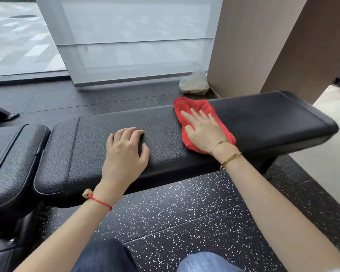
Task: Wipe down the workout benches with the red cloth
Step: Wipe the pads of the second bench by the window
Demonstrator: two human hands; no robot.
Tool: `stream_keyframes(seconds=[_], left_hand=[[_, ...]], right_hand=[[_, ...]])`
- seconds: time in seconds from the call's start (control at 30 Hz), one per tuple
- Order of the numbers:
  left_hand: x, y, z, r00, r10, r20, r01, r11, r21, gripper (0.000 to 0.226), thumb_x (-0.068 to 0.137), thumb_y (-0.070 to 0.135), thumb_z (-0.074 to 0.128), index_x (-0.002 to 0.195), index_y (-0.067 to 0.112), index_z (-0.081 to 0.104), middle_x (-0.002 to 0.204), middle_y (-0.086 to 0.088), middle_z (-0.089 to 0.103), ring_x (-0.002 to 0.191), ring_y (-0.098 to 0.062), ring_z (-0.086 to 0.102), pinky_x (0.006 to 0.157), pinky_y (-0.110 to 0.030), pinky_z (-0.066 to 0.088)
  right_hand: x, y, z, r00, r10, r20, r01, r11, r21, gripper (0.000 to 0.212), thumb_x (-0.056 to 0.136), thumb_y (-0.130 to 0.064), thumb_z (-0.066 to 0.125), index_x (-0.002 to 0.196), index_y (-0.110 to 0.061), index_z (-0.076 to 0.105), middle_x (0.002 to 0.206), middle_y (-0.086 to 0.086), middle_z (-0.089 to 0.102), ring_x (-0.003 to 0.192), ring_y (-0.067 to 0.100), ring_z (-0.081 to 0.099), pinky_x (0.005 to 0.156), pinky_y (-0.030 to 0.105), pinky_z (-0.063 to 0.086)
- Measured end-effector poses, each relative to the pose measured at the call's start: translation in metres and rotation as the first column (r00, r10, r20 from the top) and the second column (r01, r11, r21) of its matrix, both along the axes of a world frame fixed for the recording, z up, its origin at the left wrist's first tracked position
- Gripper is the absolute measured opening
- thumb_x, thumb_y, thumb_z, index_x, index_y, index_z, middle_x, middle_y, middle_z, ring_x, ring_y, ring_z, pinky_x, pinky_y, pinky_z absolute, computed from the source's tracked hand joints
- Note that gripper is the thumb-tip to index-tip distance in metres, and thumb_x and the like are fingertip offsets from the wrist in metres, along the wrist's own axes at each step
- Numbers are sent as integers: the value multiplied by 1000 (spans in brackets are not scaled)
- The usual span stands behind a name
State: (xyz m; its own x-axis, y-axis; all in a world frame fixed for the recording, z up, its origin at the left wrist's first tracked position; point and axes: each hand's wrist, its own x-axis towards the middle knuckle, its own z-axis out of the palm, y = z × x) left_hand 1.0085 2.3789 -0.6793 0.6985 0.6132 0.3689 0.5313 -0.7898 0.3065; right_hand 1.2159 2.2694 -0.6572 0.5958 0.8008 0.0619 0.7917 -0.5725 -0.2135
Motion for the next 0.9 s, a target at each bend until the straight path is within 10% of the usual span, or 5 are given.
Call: stream_keyframes(seconds=[0.3, 0.57, 0.9], left_hand=[[-12, 8, 0, 995, -27, 91, 29, 999, -25, 26, 88, 17, 60, 113, 10, 66, 122, -7, 64, 123, -29, 52, 106, -43, 42], [-66, 48, 4, 997, 24, 74, -26, 999, 26, 29, 89, 14, 60, 117, 10, 65, 119, -5, 66, 117, -27, 56, 99, -42, 46], [-88, 66, -1, 991, 85, 99, -83, 996, -24, 36, 87, 26, 48, 113, 11, 67, 121, -6, 66, 119, -28, 55, 105, -44, 43]], right_hand=[[-55, 12, -3, 972, 233, -1, -233, 972, 40, 55, 96, -34, 36, 150, -40, 23, 161, -5, 18, 149, 19, 12, 122, 38, 4], [-10, 55, 2, 996, -88, -13, 87, 996, -36, 54, 98, -35, 27, 152, -32, 19, 162, 3, 12, 149, 27, 12, 122, 44, 2], [-125, 92, -1, 916, 400, 10, -400, 916, -5, 56, 97, -35, 33, 151, -37, 18, 162, -2, 13, 150, 22, 9, 122, 40, 1]])
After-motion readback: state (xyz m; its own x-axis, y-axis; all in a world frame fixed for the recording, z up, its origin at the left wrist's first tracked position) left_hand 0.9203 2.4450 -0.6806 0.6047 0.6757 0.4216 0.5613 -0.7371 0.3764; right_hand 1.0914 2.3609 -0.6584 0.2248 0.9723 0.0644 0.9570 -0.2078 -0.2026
